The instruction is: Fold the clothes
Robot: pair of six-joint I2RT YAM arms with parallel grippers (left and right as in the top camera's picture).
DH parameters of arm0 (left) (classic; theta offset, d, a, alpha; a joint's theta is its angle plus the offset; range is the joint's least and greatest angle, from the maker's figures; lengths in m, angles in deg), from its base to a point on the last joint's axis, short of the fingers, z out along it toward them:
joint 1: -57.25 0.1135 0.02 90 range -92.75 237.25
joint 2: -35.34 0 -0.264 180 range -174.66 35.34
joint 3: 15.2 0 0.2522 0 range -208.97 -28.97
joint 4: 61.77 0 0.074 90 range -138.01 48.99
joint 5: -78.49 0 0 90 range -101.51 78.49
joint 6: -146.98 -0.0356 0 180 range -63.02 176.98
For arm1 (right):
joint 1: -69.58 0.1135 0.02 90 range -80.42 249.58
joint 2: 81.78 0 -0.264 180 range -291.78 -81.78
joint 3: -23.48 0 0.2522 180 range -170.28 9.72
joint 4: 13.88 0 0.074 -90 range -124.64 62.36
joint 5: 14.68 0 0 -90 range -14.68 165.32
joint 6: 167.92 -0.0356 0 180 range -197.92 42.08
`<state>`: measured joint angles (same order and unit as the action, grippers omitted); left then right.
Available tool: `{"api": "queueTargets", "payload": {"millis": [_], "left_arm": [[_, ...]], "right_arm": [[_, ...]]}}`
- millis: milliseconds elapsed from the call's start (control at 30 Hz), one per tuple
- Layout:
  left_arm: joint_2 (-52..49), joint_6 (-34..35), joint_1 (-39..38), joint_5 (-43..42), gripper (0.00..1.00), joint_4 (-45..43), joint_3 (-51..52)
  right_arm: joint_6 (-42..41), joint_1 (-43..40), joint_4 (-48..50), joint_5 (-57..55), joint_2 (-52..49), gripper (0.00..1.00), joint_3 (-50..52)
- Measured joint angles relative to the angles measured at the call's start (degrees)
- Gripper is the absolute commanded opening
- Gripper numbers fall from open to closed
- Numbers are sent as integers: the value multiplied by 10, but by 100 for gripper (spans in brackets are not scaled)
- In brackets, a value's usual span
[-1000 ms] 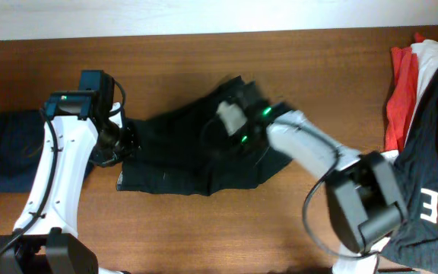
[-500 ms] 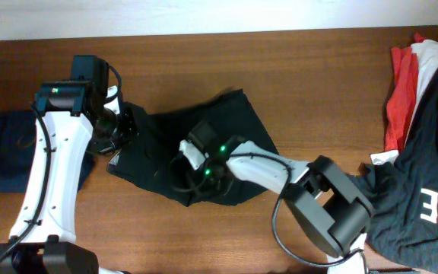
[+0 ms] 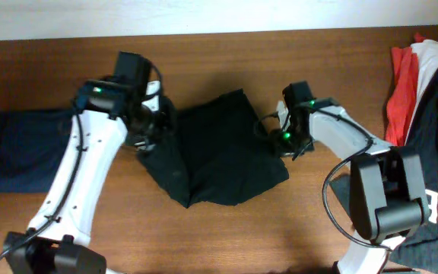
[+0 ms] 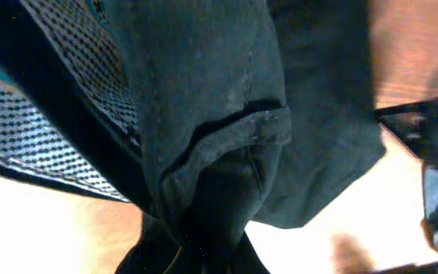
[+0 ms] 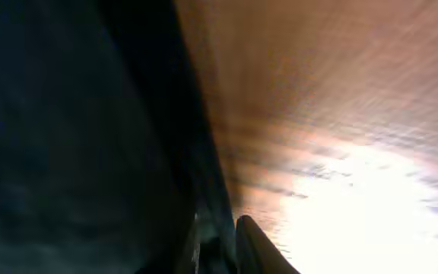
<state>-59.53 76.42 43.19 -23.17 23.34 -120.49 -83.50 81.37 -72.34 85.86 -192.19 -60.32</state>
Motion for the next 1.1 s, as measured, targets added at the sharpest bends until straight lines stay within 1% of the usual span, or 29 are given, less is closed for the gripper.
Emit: {"api": "queueTargets", "payload": {"millis": [33,167,233,400,500,533,567,600,667,700,800,867,900,933,1000,1067,1100], "left_arm": [[-2,5,-19,-2,1,-8,0],[-30,31,-81,-4,1,-54,0],[-47,46,-99,-4,1,-72,0],[-112,102,-146,-19,1,-165,0],[-142,120,-171,-33,1,-206,0],[-151,124,-179,-39,2,-219,0],[-161,130,-186,-47,12,-237,0],[-168,132,-190,-52,33,-247,0],[-178,135,-194,-61,66,-267,0],[-181,140,-196,-67,71,-282,0],[-181,126,-194,-88,71,-314,-6],[-181,88,-175,-99,71,-311,-30],[-181,80,-164,-101,71,-308,-39],[-181,71,-144,-98,71,-307,-50],[-181,58,-72,-74,71,-309,-63],[-182,54,-18,-56,71,-310,-63],[-184,53,5,-47,71,-316,-63]], "right_arm": [[0,3,11,1,0,21,16],[-3,5,25,1,5,21,25],[-3,5,25,1,5,21,26],[-4,5,23,1,5,21,26],[-4,5,21,1,5,21,26],[-4,5,21,2,5,21,26],[-4,5,20,2,5,21,26],[-4,5,19,2,5,21,26],[-4,5,19,2,5,21,26],[-4,5,17,2,5,22,26],[-4,5,7,5,5,22,26],[-4,-1,-42,4,6,22,23],[-4,-7,-62,2,6,22,20],[-4,-16,-90,1,6,22,11],[-2,-62,-165,3,17,22,-50],[16,-81,-198,29,34,22,-101],[40,-88,-213,73,64,22,-150]]}}
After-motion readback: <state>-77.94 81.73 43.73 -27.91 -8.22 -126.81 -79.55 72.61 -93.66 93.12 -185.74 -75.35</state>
